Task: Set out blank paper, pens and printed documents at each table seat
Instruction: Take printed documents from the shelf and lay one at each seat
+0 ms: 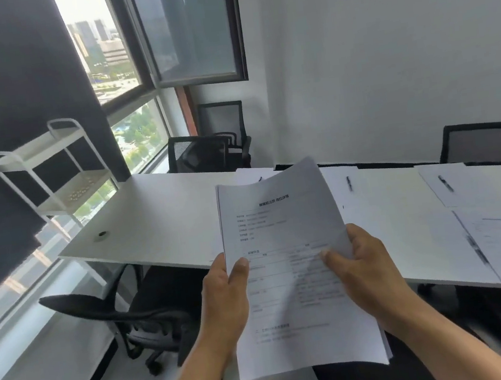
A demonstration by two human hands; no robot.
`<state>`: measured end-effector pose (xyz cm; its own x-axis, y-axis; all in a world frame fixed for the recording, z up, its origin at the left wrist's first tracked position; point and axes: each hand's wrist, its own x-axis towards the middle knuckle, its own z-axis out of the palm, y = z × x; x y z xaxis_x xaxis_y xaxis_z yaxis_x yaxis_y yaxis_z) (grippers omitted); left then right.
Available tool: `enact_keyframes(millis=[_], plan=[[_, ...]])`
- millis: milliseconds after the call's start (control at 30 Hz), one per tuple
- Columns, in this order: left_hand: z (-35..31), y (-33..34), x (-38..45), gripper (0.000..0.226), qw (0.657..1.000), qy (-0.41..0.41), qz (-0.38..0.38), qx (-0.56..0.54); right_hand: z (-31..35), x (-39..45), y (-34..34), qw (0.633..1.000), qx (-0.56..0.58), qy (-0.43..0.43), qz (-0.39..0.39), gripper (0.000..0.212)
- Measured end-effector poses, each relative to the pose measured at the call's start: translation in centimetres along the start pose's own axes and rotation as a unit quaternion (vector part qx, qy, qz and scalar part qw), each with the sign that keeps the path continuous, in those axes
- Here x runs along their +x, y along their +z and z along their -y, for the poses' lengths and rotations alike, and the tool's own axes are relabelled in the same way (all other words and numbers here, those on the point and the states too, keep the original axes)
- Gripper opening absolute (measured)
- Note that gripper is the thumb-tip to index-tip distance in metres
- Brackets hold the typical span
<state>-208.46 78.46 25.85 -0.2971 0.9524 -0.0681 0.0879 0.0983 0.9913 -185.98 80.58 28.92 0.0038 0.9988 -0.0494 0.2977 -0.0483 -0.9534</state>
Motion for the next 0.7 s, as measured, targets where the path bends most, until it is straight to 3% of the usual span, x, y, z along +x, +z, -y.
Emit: enact_keyframes(millis=[300, 700], plan=[[1.4, 5.1, 6.2, 0.018, 0.992, -0.056, 0.107, 0.047, -3.8, 4.9, -1.8, 0.996, 0.038, 0.057, -0.054, 0.008], [1.5, 8.1, 16.0, 0.02, 0.986, -0.092, 0.118, 0.074, -5.7, 14.7, -0.9, 0.991, 0.039, 0.111, -0.068, 0.007]])
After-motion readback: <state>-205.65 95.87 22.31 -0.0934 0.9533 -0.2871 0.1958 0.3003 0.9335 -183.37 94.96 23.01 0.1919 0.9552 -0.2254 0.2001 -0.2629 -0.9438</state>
